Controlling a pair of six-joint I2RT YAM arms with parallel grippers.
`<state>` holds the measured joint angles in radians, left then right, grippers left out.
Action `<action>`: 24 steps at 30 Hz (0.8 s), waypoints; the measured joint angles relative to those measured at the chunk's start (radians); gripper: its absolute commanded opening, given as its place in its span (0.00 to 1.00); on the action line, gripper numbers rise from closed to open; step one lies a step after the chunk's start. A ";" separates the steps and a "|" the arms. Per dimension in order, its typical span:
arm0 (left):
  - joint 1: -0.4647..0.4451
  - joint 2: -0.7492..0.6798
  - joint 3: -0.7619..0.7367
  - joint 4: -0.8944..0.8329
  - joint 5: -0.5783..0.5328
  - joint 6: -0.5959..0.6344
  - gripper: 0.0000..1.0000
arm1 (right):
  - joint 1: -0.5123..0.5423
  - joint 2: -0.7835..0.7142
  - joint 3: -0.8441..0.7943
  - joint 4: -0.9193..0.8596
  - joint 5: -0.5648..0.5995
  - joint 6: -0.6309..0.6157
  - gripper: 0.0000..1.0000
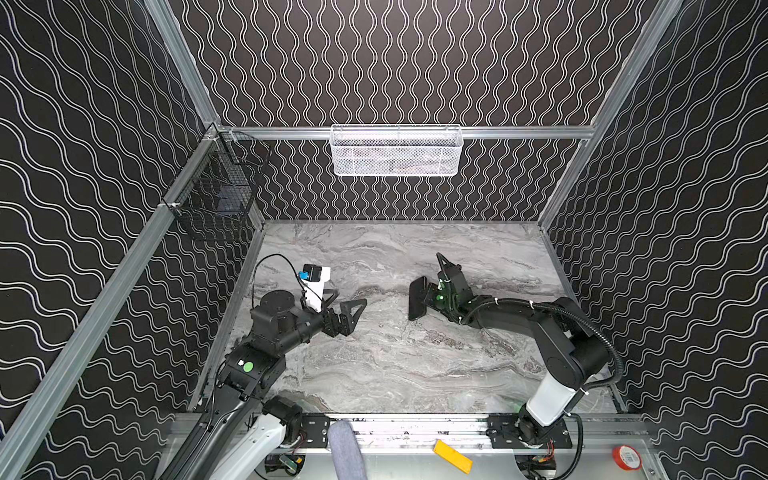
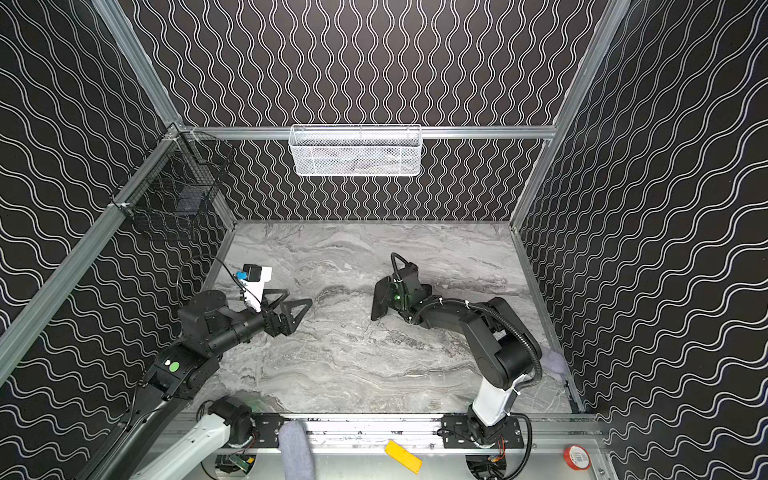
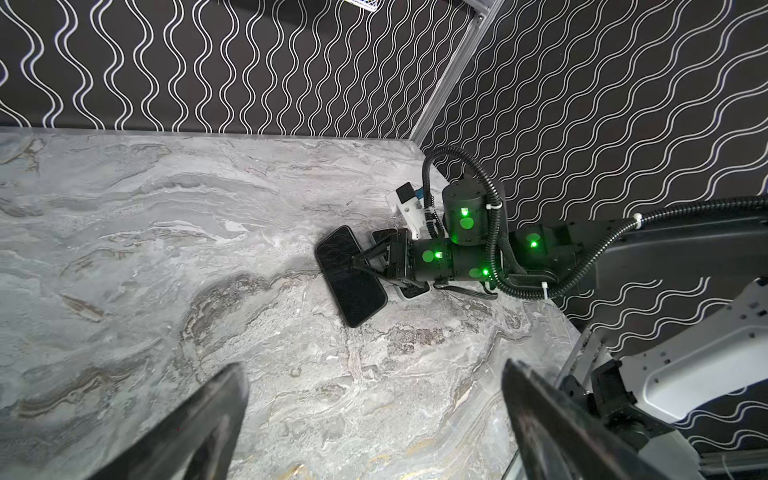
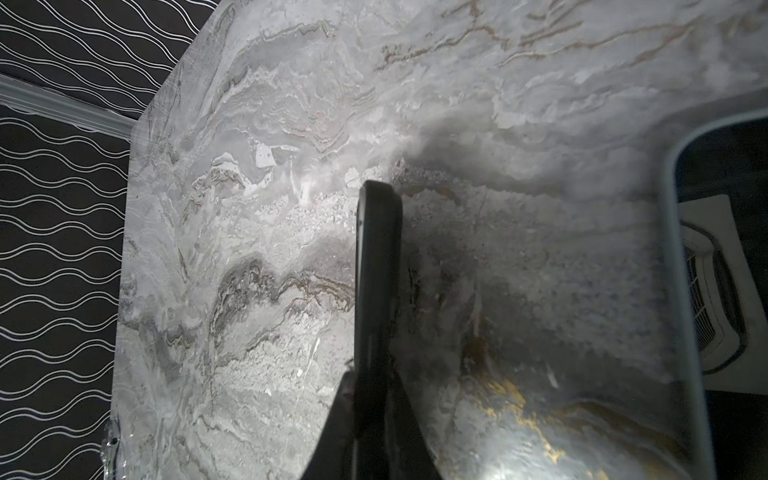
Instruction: Put the phone into the phone case
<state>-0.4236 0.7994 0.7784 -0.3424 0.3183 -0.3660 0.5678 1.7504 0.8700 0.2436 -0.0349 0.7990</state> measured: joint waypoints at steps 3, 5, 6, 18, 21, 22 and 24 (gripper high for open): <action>0.000 0.000 -0.001 -0.004 -0.010 0.000 0.98 | 0.000 0.008 0.000 -0.005 0.006 -0.004 0.18; 0.000 0.000 -0.001 -0.005 -0.015 0.000 0.98 | 0.000 0.012 0.000 -0.006 0.007 -0.007 0.21; 0.000 0.000 -0.001 -0.007 -0.014 0.000 0.98 | 0.000 0.015 0.000 -0.006 0.012 -0.007 0.23; 0.000 0.004 -0.005 -0.016 -0.027 0.000 0.98 | 0.000 0.022 -0.002 -0.026 0.023 -0.029 0.44; 0.000 0.000 -0.005 -0.018 -0.036 0.000 0.98 | 0.000 0.024 0.005 -0.037 0.026 -0.040 0.49; 0.000 -0.003 -0.005 -0.018 -0.048 0.000 0.98 | 0.000 0.024 0.007 -0.040 0.027 -0.050 0.51; 0.000 -0.007 -0.005 -0.018 -0.060 0.000 0.98 | 0.000 0.023 0.011 -0.050 0.041 -0.058 0.56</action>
<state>-0.4236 0.7925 0.7731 -0.3607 0.2584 -0.3656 0.5682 1.7737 0.8806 0.1932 0.0063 0.7406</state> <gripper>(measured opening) 0.984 0.520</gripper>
